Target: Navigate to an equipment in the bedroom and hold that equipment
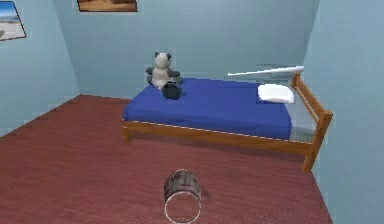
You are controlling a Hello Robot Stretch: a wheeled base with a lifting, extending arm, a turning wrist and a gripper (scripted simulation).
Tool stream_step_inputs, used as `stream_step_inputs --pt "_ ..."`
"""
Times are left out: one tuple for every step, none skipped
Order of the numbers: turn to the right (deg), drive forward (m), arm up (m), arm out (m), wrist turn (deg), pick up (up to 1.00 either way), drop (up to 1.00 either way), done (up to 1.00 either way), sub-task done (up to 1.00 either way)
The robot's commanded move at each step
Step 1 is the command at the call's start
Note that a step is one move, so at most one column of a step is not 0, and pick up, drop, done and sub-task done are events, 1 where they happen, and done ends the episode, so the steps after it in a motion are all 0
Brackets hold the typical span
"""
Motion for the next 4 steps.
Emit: stream_step_inputs --pt "0.0 0.00 0.00 0.00 30.0 0.00 0.00 0.00 0.00" --pt "0.0 0.00 -0.16 0.00 0.0 0.00 0.00 0.00 0.00" --pt "0.0 0.00 0.00 0.00 0.0 1.00 0.00 0.00 0.00" --pt "0.0 0.00 0.10 0.00 0.0 0.00 0.00 0.00 0.00"
